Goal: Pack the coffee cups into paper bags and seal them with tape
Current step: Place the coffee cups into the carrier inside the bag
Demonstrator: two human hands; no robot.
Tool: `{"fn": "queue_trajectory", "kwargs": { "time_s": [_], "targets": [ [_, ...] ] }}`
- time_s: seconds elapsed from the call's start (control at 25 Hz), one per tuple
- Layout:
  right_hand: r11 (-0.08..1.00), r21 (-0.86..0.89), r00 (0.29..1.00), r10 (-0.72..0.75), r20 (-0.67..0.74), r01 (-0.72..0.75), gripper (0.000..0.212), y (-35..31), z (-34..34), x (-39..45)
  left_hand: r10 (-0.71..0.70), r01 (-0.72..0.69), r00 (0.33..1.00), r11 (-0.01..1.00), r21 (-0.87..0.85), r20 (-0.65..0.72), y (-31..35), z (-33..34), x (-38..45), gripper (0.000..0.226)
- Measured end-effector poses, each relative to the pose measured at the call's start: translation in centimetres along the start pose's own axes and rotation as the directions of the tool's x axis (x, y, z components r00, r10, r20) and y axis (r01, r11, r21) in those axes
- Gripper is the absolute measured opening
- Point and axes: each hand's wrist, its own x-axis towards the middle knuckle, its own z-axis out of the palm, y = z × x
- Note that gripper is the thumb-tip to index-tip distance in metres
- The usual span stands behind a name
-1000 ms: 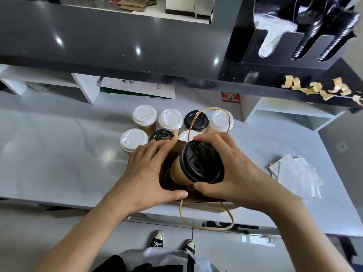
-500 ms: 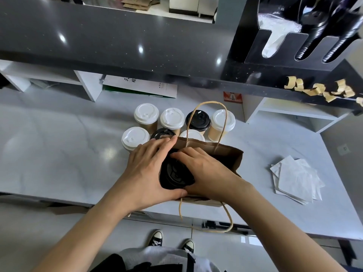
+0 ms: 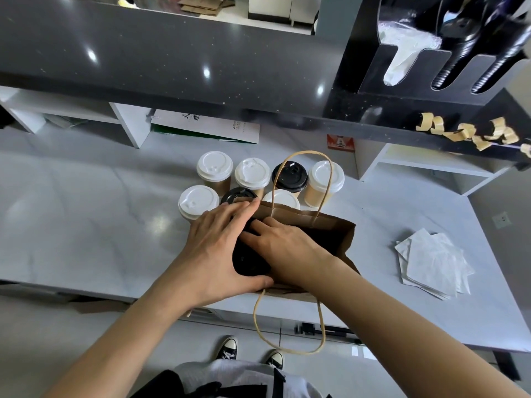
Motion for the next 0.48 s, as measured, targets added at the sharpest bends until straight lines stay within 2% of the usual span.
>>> {"fn": "queue_trajectory", "kwargs": {
  "time_s": [0.36, 0.48],
  "targets": [
    [1.0, -0.009, 1.0, -0.011, 0.02, 0.011, 0.063, -0.15, 0.09, 1.05, -0.001, 0.001, 1.0, 1.0, -0.015, 0.002, -0.04, -0.07, 0.18, 0.125],
    [1.0, 0.015, 0.999, -0.005, 0.032, 0.005, 0.065, -0.09, 0.24, 0.97, -0.003, 0.003, 1.0, 1.0, -0.019, 0.004, -0.03, -0.15, 0.26, 0.125]
  ]
}}
